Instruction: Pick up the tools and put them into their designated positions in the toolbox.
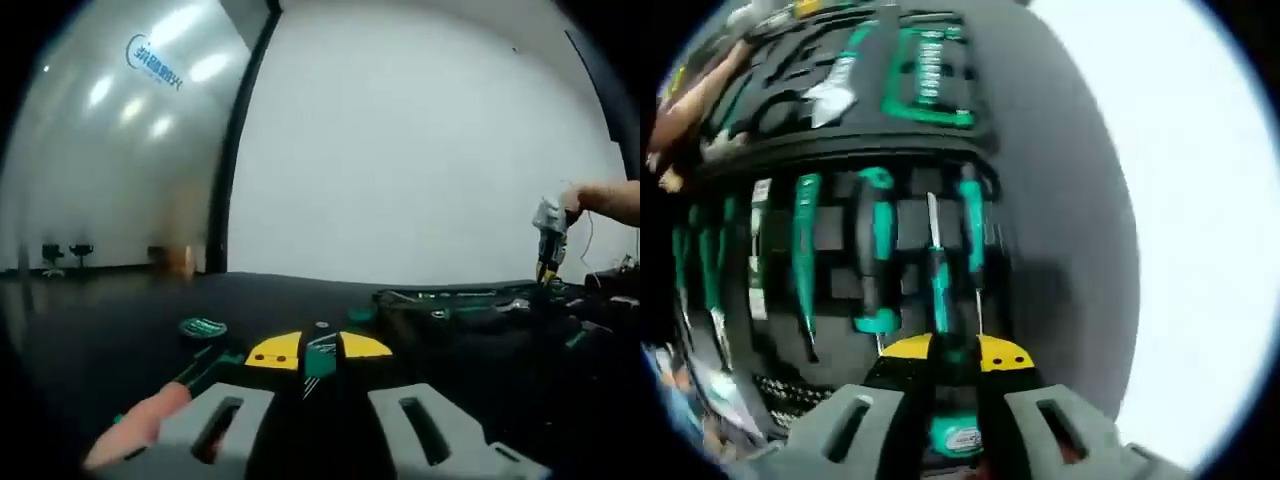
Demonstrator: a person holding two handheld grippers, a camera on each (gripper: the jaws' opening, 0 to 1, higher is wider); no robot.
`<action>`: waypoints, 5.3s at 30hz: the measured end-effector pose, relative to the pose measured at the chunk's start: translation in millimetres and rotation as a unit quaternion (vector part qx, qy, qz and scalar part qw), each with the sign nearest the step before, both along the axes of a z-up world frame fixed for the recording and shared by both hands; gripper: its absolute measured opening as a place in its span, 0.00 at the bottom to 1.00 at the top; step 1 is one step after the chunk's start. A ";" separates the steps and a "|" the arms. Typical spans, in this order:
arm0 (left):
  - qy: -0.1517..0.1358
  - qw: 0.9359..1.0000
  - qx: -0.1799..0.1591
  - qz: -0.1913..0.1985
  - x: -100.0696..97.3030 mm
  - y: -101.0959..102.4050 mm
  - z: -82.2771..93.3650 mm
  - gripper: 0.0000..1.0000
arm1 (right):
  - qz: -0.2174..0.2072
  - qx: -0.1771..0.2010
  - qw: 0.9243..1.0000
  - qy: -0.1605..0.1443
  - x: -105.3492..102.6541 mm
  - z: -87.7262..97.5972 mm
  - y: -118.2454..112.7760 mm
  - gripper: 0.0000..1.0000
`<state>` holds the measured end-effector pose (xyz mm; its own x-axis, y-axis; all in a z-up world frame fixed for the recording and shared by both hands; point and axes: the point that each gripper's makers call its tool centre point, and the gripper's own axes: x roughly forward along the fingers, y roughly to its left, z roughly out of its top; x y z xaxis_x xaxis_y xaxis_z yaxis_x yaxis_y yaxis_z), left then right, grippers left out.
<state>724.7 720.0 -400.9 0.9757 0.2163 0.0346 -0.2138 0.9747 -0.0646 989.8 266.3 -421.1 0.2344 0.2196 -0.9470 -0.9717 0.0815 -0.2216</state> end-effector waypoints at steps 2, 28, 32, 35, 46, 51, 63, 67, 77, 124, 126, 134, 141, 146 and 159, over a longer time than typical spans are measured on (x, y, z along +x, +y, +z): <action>0.001 1.000 0.001 0.000 0.0 0.3 -0.4 0.13 | -0.052 0.034 0.997 0.035 4.7 -3.6 3.7 0.17; 0.010 1.000 0.011 0.005 -0.4 0.0 -2.3 0.11 | -0.281 0.322 0.881 -0.203 27.8 2.1 -23.5 0.00; 0.007 1.000 0.006 0.006 -1.4 1.6 -1.5 0.11 | -0.284 0.347 0.871 -0.200 25.2 0.7 -15.7 0.00; 0.003 1.000 0.001 0.003 -0.8 2.0 -0.9 0.11 | -0.301 0.412 0.837 -0.197 23.6 25.2 -4.1 0.00; 0.003 1.000 -0.010 -0.006 -1.2 0.1 -0.2 0.13 | -0.288 0.315 0.894 -0.133 0.7 4.3 35.2 0.00; -0.040 0.995 -0.093 0.009 -10.2 21.1 13.0 0.20 | -0.338 0.309 0.875 -0.158 -7.1 20.6 -0.1 0.00; 0.105 0.989 -0.071 0.078 -45.9 99.9 5.6 0.44 | -0.334 0.435 0.695 -0.466 -136.2 95.7 -177.5 0.07; 0.175 0.980 -0.088 0.042 -26.5 86.5 -25.6 0.42 | -0.364 0.438 0.683 -0.457 -137.8 70.2 -196.3 0.07; 0.215 0.957 -0.189 0.052 -12.4 89.9 -49.9 0.21 | -0.372 0.443 0.678 -0.454 -134.7 60.4 -205.8 0.06; 0.414 0.903 -0.008 -0.111 -79.5 -93.4 -2.1 0.04 | -0.366 0.448 0.694 -0.428 -140.0 51.9 -194.8 0.06; 0.442 0.887 0.014 -0.136 -89.3 -96.0 -17.1 0.04 | -0.364 0.449 0.694 -0.429 -141.2 52.9 -193.2 0.06; 0.393 0.854 0.042 -0.338 -58.2 -221.6 -22.3 0.05 | -0.373 0.455 0.697 -0.411 -137.8 47.0 -194.3 0.06; 0.362 0.805 0.252 -0.396 -45.8 -200.4 13.5 0.12 | -0.383 0.460 0.694 -0.400 -138.8 44.0 -197.0 0.06; 0.282 0.775 0.339 -0.453 -25.5 -169.3 50.1 0.27 | -0.387 0.461 0.693 -0.396 -136.7 42.3 -196.8 0.06; 0.413 0.719 0.264 -0.493 -23.2 -174.5 -9.2 0.31 | -0.386 0.453 0.699 -0.396 -139.5 42.1 -192.5 0.06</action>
<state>701.5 545.5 -410.1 0.3806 -0.4239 -0.8218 0.8449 0.5207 0.1227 850.3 73.8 -379.0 0.9865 0.1633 -0.0067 -0.1618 0.9700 -0.1816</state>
